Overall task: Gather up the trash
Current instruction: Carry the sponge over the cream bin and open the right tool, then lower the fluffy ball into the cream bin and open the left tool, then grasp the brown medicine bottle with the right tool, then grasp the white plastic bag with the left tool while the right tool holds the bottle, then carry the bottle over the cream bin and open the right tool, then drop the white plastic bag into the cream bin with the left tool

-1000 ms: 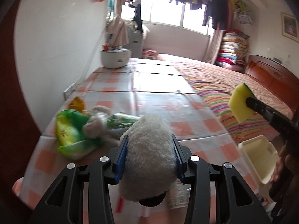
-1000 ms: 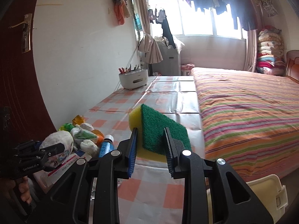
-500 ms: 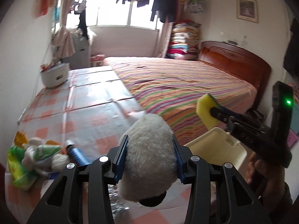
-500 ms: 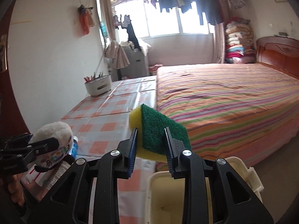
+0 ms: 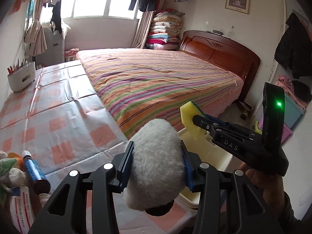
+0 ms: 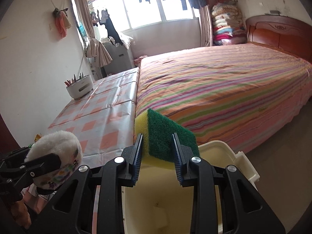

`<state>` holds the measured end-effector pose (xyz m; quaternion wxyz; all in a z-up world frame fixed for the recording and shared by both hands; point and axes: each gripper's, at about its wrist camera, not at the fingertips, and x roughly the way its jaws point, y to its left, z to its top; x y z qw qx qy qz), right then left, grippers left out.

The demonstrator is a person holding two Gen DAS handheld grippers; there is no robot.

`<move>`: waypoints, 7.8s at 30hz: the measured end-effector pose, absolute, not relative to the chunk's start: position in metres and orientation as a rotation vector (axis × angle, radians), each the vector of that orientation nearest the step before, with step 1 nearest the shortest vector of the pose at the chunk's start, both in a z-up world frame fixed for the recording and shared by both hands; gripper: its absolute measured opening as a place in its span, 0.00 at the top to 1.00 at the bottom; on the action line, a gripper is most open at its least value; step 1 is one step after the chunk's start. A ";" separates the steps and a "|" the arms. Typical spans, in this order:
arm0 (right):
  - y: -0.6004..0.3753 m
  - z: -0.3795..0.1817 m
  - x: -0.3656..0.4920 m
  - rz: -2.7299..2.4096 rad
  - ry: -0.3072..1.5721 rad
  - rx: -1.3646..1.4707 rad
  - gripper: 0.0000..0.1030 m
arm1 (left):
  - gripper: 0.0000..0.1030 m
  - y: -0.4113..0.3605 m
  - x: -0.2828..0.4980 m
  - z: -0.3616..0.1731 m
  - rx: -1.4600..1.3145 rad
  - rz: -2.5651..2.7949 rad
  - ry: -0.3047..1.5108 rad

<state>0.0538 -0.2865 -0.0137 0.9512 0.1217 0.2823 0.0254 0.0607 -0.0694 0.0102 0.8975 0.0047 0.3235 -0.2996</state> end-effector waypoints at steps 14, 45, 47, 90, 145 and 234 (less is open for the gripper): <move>-0.308 -0.023 0.045 0.013 0.598 0.328 0.46 | 0.57 -0.096 0.068 -0.002 0.035 -0.646 0.704; -0.364 0.007 0.000 -0.128 0.309 0.511 0.40 | 0.26 -0.164 0.063 -0.018 0.189 -0.701 0.757; -0.363 0.008 0.001 -0.124 0.304 0.514 0.40 | 0.26 -0.160 0.062 -0.016 0.195 -0.690 0.752; 0.015 -0.024 0.146 0.640 0.845 -0.101 0.36 | 0.26 0.225 0.084 0.046 -0.094 -0.025 0.624; -0.021 -0.006 0.161 0.683 0.822 0.107 0.59 | 0.44 0.238 0.142 -0.052 -0.254 -0.085 0.945; -0.338 0.006 0.000 -0.085 0.349 0.440 0.41 | 0.56 -0.112 0.084 -0.017 0.049 -0.725 0.815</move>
